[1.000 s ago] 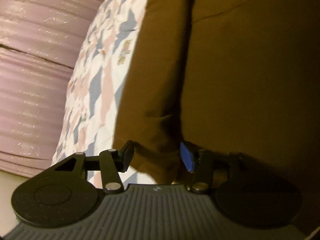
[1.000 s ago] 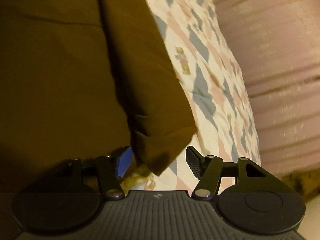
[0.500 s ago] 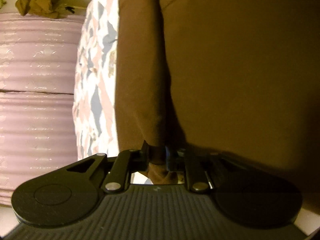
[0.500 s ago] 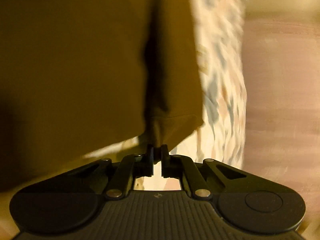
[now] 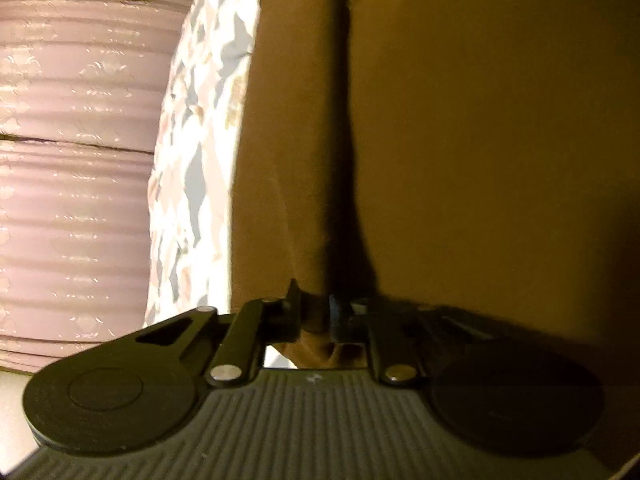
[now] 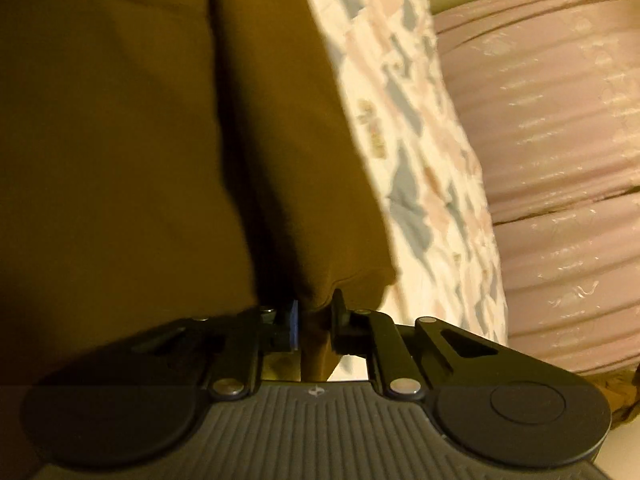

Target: Fold clothes

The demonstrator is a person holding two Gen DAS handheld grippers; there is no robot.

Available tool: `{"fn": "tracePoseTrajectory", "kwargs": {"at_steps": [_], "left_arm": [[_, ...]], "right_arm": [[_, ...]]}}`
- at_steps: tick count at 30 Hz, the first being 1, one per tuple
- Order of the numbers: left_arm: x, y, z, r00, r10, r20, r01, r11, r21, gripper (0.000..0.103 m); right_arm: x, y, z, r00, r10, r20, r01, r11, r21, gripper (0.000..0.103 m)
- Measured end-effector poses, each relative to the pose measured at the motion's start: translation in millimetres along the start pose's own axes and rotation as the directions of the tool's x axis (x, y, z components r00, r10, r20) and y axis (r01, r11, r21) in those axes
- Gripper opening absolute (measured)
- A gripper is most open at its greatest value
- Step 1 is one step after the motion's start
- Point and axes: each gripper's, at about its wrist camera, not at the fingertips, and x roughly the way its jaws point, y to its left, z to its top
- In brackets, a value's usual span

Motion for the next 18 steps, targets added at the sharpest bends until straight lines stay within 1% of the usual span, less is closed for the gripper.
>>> {"fn": "tracePoseTrajectory", "kwargs": {"at_steps": [2,4,6,9,11,12,14,15,18], "left_arm": [[-21,6,0,1.000,0.025,0.011,-0.025,1.000,0.005,0.011],[-50,9,-1,0.999,0.027,0.017,-0.027,1.000,0.001,0.011],[-84,3,0,1.000,0.012,0.021,-0.011,1.000,-0.013,0.011],[-124,-14,5,0.999,-0.029,0.014,0.029,0.999,-0.036,0.011],[-141,-34,4,0.999,-0.052,-0.002,0.052,0.997,-0.052,0.011],[-147,-47,2,0.998,-0.057,-0.010,0.056,0.997,-0.058,0.011],[-159,-70,-1,0.997,-0.067,-0.025,0.065,0.995,-0.072,0.011],[-166,-72,1,0.997,-0.066,-0.030,0.064,0.994,-0.083,0.011],[-172,-74,0,0.997,-0.063,-0.042,0.058,0.991,-0.117,0.011]], "right_arm": [[-28,-6,-1,1.000,-0.015,0.027,0.015,1.000,0.000,0.010],[-59,-8,-3,0.999,-0.008,0.044,0.007,1.000,0.010,0.010],[-94,1,-5,0.999,0.024,0.046,-0.024,1.000,0.006,0.010],[-132,19,-6,0.996,0.082,0.034,-0.082,0.996,0.018,0.010],[-145,34,-9,0.993,0.121,0.011,-0.121,0.992,0.032,0.010],[-158,45,-7,0.991,0.133,0.002,-0.133,0.991,0.035,0.010],[-168,56,-8,0.990,0.144,-0.011,-0.143,0.989,0.041,0.010],[-173,59,-8,0.989,0.146,-0.015,-0.145,0.988,0.048,0.010],[-177,62,-4,0.990,0.142,-0.018,-0.141,0.988,0.059,0.010]]}}
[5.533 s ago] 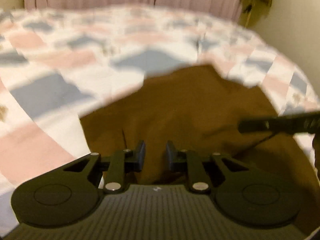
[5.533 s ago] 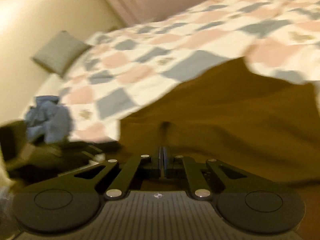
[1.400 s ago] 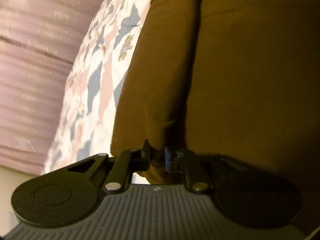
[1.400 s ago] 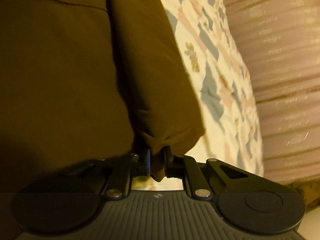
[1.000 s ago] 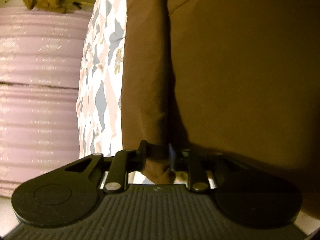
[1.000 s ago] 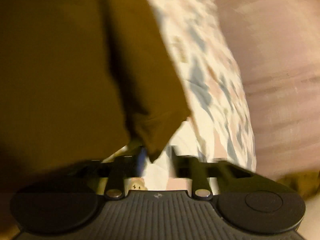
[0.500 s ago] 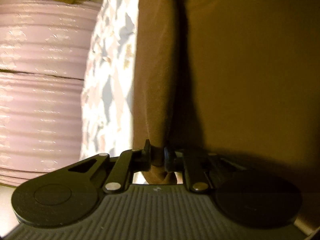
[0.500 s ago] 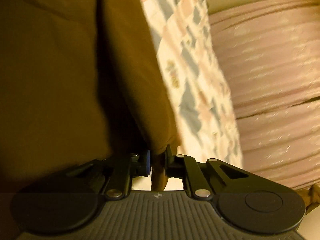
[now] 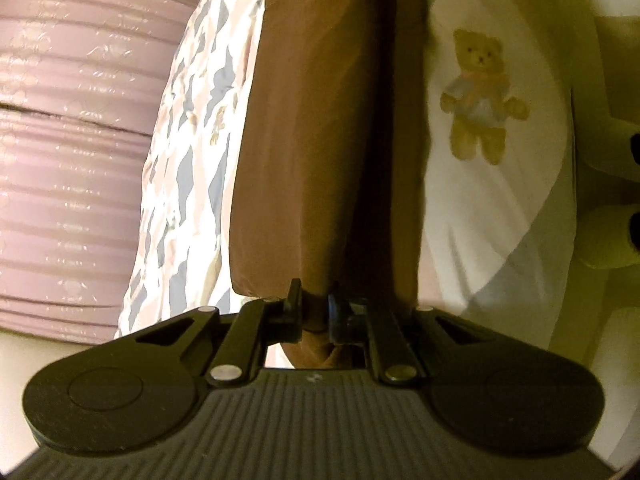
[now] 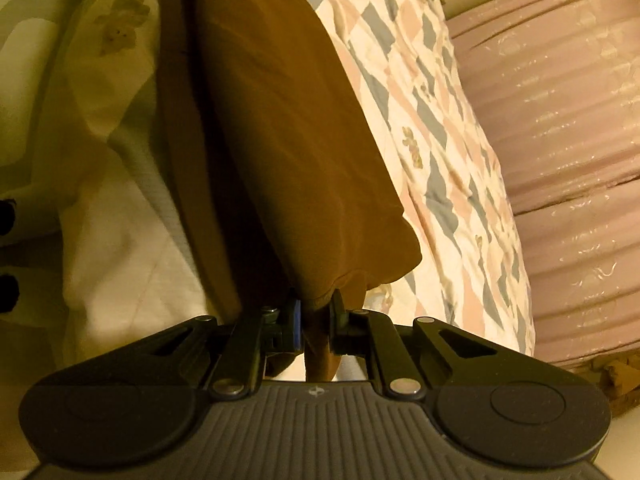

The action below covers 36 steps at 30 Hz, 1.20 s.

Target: Fold clothes

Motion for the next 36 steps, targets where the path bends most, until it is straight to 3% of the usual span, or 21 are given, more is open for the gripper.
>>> {"fn": "tracePoseTrajectory", "kwargs": {"at_steps": [8,11,14,15,16,18,21,22,24,27,29,31,33,35,36], "left_arm": [[5,-6,7,1.000,-0.017,-0.016,0.017,1.000,-0.021,0.011],[15,-13,9,0.999,-0.040,-0.034,0.038,0.998,-0.047,0.011],[7,-11,5,0.997,-0.062,-0.042,0.060,0.997,-0.057,0.018],[1,-7,1,0.996,-0.078,-0.045,0.075,0.995,-0.069,0.020],[-4,-3,-4,0.994,-0.098,-0.054,0.093,0.992,-0.082,0.022],[-15,15,-15,0.984,-0.144,-0.105,0.129,0.983,-0.133,0.022],[-20,59,-29,0.975,-0.167,-0.149,0.121,0.953,-0.276,0.022],[-16,79,-31,0.975,-0.164,-0.150,0.102,0.929,-0.355,0.022],[6,121,-28,0.981,-0.161,-0.112,0.077,0.840,-0.538,0.022],[53,169,-11,0.989,-0.145,-0.030,0.075,0.660,-0.747,0.022],[81,190,2,0.992,-0.126,0.024,0.089,0.543,-0.835,0.022],[110,193,8,0.987,-0.134,0.084,0.133,0.421,-0.897,0.022],[138,189,5,0.981,-0.168,0.100,0.154,0.353,-0.923,0.022],[164,179,4,0.978,-0.199,0.065,0.133,0.356,-0.925,0.022],[171,166,-4,0.978,-0.208,0.004,0.083,0.373,-0.924,0.022]], "right_arm": [[-7,19,1,0.999,0.031,-0.016,-0.030,0.999,0.016,0.011],[8,32,-2,0.997,0.063,-0.033,-0.064,0.998,-0.028,0.012],[6,28,-5,0.993,0.084,-0.078,-0.088,0.995,-0.050,0.025],[5,27,-6,0.992,0.090,-0.093,-0.096,0.994,-0.057,0.035],[2,16,-10,0.990,0.091,-0.104,-0.092,0.996,-0.010,0.044],[-2,-13,-15,0.988,0.096,-0.120,-0.081,0.989,0.123,0.043],[3,-70,-14,0.990,0.107,-0.092,-0.061,0.912,0.405,0.043],[10,-87,-10,0.993,0.098,-0.072,-0.051,0.870,0.490,0.043],[34,-119,1,0.996,0.093,-0.010,-0.064,0.757,0.651,0.041],[66,-157,18,0.988,0.126,0.086,-0.141,0.538,0.831,0.031],[83,-172,28,0.979,0.136,0.152,-0.197,0.450,0.871,0.032],[107,-178,37,0.976,0.146,0.162,-0.209,0.417,0.885,0.032],[138,-176,40,0.971,0.179,0.158,-0.221,0.426,0.877,0.031],[167,-163,34,0.982,0.181,0.051,-0.138,0.511,0.848,0.030],[178,-158,26,0.985,0.174,-0.022,-0.077,0.542,0.837,0.022]]}}
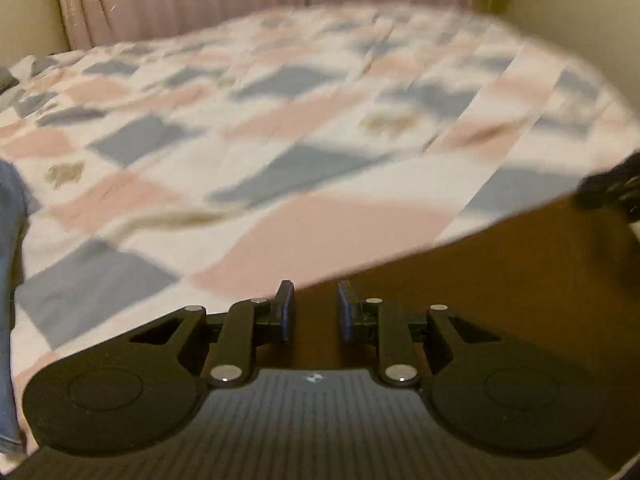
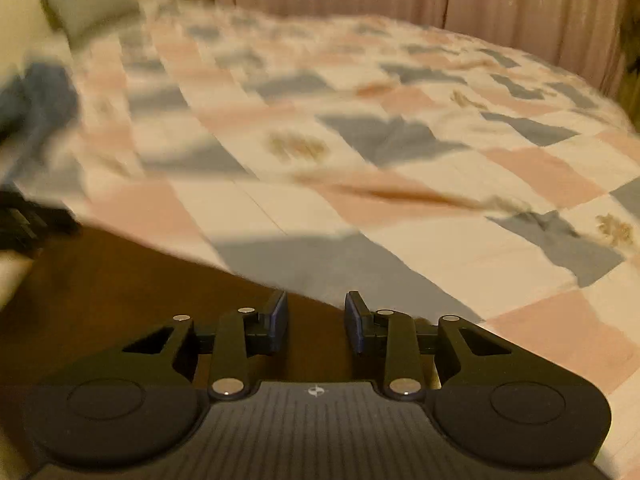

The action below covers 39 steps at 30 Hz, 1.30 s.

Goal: Fold clothes
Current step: 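Lower the folded shirt onto the quilt and open both tools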

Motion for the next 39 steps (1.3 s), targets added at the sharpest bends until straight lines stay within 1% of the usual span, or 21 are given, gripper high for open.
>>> {"fn": "tracePoseTrajectory", "kwargs": {"at_steps": [1,3,4,6,8,9,11,13,14,15,17,19,22,24,26,28,29,32,33,35,39], "left_arm": [[9,6,-11,0.999,0.045,-0.027,-0.045,0.999,-0.003,0.023],[9,31,-20,0.995,0.083,-0.052,-0.088,0.991,-0.100,0.022],[0,40,-23,0.992,0.107,-0.059,-0.114,0.985,-0.131,0.022],[-30,46,-27,0.992,0.120,-0.043,-0.126,0.980,-0.151,0.017],[-59,50,-30,0.992,0.127,-0.025,-0.130,0.978,-0.166,0.017],[-71,44,-30,0.995,0.102,-0.007,-0.102,0.984,-0.146,0.017],[-101,23,-38,0.999,0.030,0.023,-0.029,0.997,-0.071,0.018],[-114,-2,-57,0.999,-0.032,0.007,0.032,0.999,0.011,0.022],[-115,-13,-68,0.999,-0.048,-0.016,0.049,0.998,0.050,0.022],[-114,-21,-83,0.998,-0.038,-0.051,0.042,0.995,0.088,0.022],[-110,-36,-111,0.993,-0.010,-0.118,0.029,0.987,0.160,0.022],[-109,-33,-126,0.987,0.014,-0.161,0.014,0.985,0.172,0.022],[-121,-27,-119,0.987,0.018,-0.162,0.008,0.987,0.159,0.022],[-133,-25,-109,0.992,0.032,-0.120,-0.014,0.989,0.149,0.022],[-142,-27,-98,0.998,0.013,-0.060,-0.006,0.992,0.128,0.022],[-146,-32,-89,1.000,-0.018,-0.014,0.020,0.994,0.111,0.022],[-138,-38,-94,0.999,-0.020,-0.050,0.026,0.992,0.124,0.023],[-114,-52,-108,0.988,-0.017,-0.152,0.041,0.987,0.155,0.023],[-112,-48,-114,0.986,0.002,-0.169,0.022,0.990,0.139,0.023],[-108,-40,-123,0.979,0.039,-0.201,-0.018,0.994,0.106,0.023],[-119,-26,-108,0.968,0.112,-0.223,-0.107,0.994,0.035,0.027]], "right_arm": [[5,-12,-8,0.998,-0.055,-0.020,0.055,0.998,0.020,0.020],[-12,-33,-18,0.995,-0.101,-0.018,0.103,0.987,0.121,0.033],[-21,-43,-23,0.992,-0.124,-0.018,0.125,0.977,0.172,0.034],[-51,-47,-28,0.989,-0.149,0.011,0.145,0.973,0.181,0.032],[-80,-38,-35,0.996,-0.082,0.048,0.071,0.979,0.191,0.032],[-95,-32,-38,0.997,-0.036,0.065,0.023,0.981,0.194,0.032],[-117,-5,-51,0.995,0.071,0.071,-0.080,0.988,0.135,0.032],[-127,22,-69,0.990,0.134,0.041,-0.136,0.990,0.048,0.029],[-126,32,-81,0.992,0.128,0.008,-0.128,0.992,0.006,0.029],[-125,42,-92,0.992,0.120,-0.026,-0.121,0.992,-0.036,0.029],[-119,43,-119,0.996,0.013,-0.083,-0.021,0.995,-0.099,0.030],[-117,26,-127,0.988,-0.042,-0.146,0.037,0.999,-0.038,0.031],[-128,14,-115,0.979,-0.121,-0.167,0.117,0.993,-0.028,0.030],[-143,18,-103,0.988,-0.112,-0.110,0.111,0.994,-0.012,0.030],[-155,30,-94,0.998,-0.040,-0.039,0.041,0.999,0.020,0.030],[-156,52,-91,0.999,0.035,0.003,-0.036,0.999,0.020,0.030],[-151,65,-93,0.998,0.070,-0.011,-0.070,0.998,0.010,0.030],[-132,88,-111,0.993,0.036,-0.111,-0.044,0.997,-0.070,0.030],[-126,86,-117,0.989,0.003,-0.149,-0.016,0.996,-0.083,0.031],[-128,67,-125,0.983,-0.010,-0.183,0.001,0.999,-0.048,0.031],[-133,19,-111,0.968,-0.010,-0.252,0.009,1.000,-0.006,0.035]]}}
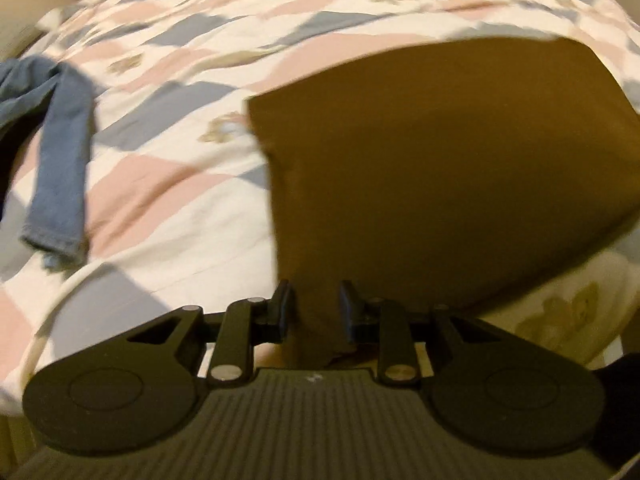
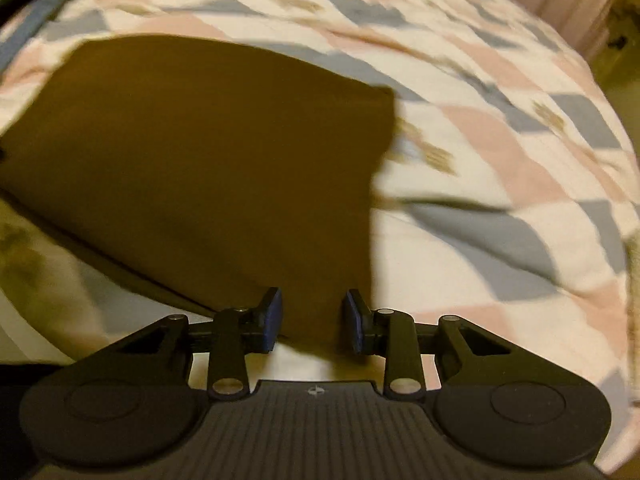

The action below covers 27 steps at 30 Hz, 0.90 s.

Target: Fold clothes

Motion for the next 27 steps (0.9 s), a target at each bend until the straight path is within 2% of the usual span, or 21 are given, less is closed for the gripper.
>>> {"fn": "tracePoseTrajectory", "kwargs": {"at_steps": [2,3,5,7,8,10,12,13,15,17,21,24,27], "left_arm": [[-10,5,10,0.999,0.041,0.005,-0.041,0.998,-0.053,0.024],[-17,4,17,0.999,0.046,0.024,-0.043,0.995,-0.095,0.024],[-28,-2,33,0.997,0.041,0.065,-0.029,0.985,-0.168,0.024],[-32,-19,47,0.995,0.047,0.093,-0.026,0.977,-0.210,0.024],[-32,-30,53,0.994,0.063,0.086,-0.041,0.970,-0.238,0.025],[-28,-53,63,0.995,0.102,0.016,-0.092,0.948,-0.304,0.025],[-18,-75,72,0.985,0.142,-0.097,-0.167,0.920,-0.356,0.025],[-11,-86,76,0.973,0.160,-0.167,-0.213,0.903,-0.374,0.025],[0,-106,83,0.942,0.173,-0.288,-0.287,0.860,-0.422,0.025],[0,-122,89,0.917,0.176,-0.357,-0.342,0.806,-0.482,0.025],[-12,-146,101,0.895,0.211,-0.393,-0.414,0.722,-0.555,0.030],[-22,-155,107,0.890,0.232,-0.391,-0.436,0.681,-0.589,0.030],[-29,-158,108,0.888,0.254,-0.384,-0.451,0.645,-0.617,0.032]], "right_arm": [[-12,-15,20,0.999,-0.022,0.045,0.023,0.999,-0.024,0.035],[-17,-20,32,0.997,-0.007,0.078,0.010,0.999,-0.044,0.034],[-15,-33,62,0.986,0.070,0.155,-0.059,0.996,-0.073,0.034],[4,-44,89,0.974,0.122,0.190,-0.096,0.985,-0.142,0.033],[14,-49,103,0.967,0.148,0.206,-0.112,0.978,-0.177,0.033],[39,-64,120,0.960,0.208,0.187,-0.160,0.957,-0.242,0.033],[66,-80,133,0.958,0.248,0.144,-0.196,0.932,-0.304,0.029],[76,-90,137,0.959,0.259,0.111,-0.210,0.919,-0.334,0.029],[79,-112,142,0.941,0.326,0.093,-0.271,0.888,-0.370,0.029],[70,-133,141,0.921,0.377,0.103,-0.307,0.862,-0.403,0.030],[59,-166,139,0.886,0.453,0.101,-0.372,0.823,-0.430,0.030],[59,-162,140,0.873,0.483,0.070,-0.393,0.780,-0.487,0.031],[52,-150,130,0.855,0.517,0.049,-0.396,0.709,-0.583,0.036]]}}
